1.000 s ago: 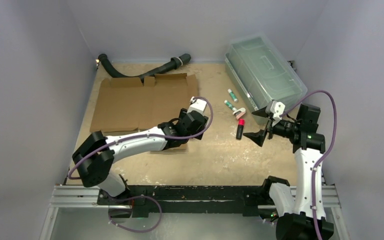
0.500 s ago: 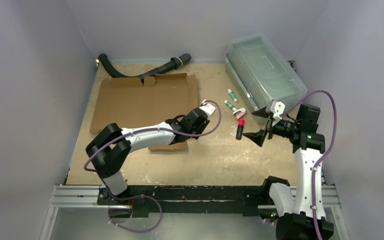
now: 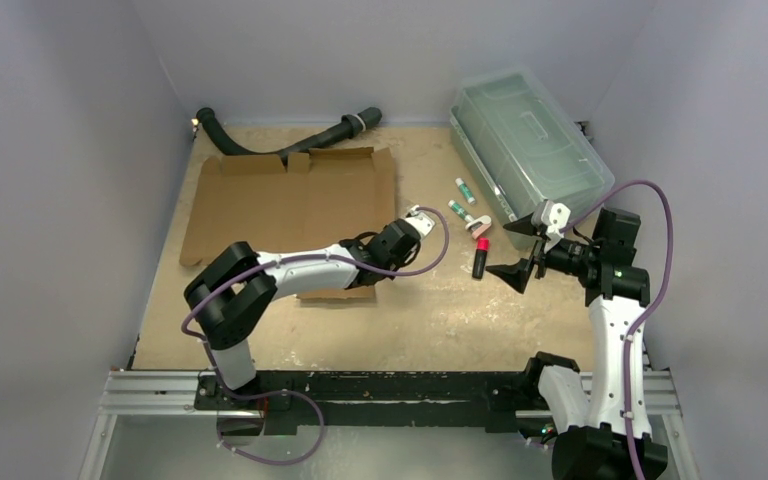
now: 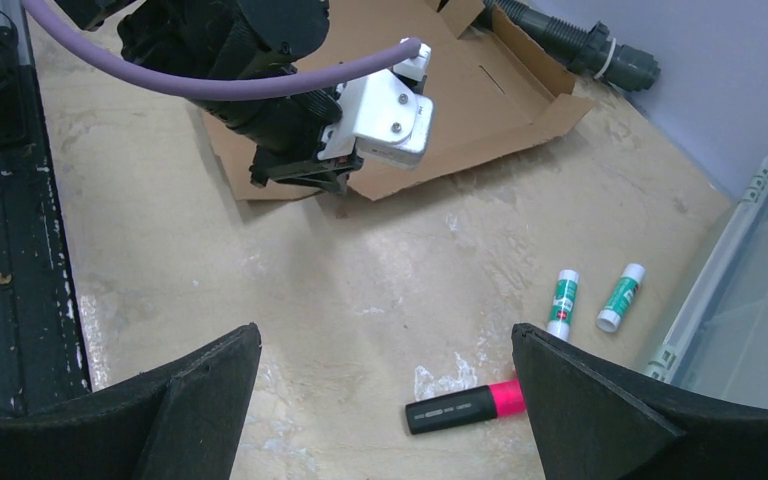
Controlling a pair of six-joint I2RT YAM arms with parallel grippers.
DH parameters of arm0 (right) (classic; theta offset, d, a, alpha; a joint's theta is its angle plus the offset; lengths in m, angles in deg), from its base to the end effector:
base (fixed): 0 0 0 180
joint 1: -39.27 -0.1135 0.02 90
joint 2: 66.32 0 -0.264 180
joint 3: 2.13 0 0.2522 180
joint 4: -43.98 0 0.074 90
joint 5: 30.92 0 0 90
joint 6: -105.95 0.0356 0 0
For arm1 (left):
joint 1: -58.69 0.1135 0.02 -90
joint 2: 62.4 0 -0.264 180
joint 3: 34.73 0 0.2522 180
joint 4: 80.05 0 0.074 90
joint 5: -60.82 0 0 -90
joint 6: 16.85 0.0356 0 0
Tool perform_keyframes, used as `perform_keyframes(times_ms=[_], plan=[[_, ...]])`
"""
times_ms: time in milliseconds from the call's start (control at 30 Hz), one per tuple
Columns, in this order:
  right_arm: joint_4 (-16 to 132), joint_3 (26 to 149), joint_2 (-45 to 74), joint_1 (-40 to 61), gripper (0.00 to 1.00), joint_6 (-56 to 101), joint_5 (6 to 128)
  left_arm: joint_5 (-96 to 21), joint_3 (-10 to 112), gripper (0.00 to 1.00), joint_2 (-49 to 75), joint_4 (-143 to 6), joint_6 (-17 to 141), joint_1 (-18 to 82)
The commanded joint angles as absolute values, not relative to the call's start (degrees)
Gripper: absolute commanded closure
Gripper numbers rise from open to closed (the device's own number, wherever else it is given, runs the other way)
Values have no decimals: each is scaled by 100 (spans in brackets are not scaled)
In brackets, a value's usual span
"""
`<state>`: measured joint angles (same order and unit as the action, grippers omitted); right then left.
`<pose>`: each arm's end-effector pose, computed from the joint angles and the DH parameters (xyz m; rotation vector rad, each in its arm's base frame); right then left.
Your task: Fold the paper box
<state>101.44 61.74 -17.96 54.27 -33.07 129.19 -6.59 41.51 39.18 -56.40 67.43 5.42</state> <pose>0.1551 -0.0069 0.3207 -1.0423 1.5236 0.6319 0.2329 -0.2892 0.1835 0.7818 2.2073 -0.0240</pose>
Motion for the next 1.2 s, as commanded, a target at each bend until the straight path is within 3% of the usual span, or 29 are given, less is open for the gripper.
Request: perform_keyframes(times_ms=[0, 33, 500, 1167], plan=[[10013, 6129, -1798, 5412, 1, -3248, 13071, -171, 4337, 96, 3901, -5762, 6923, 458], [10011, 6129, -1800, 5412, 1, -3248, 13066, -91, 4304, 100, 3854, -5800, 6957, 412], [9701, 6091, -1453, 5134, 1, -2591, 13000, -862, 3234, 100, 2267, -6639, 6399, -302], [6890, 5790, -394, 3052, 1, 517, 9792, -1045, 2701, 100, 2742, -8206, 5195, -1210]])
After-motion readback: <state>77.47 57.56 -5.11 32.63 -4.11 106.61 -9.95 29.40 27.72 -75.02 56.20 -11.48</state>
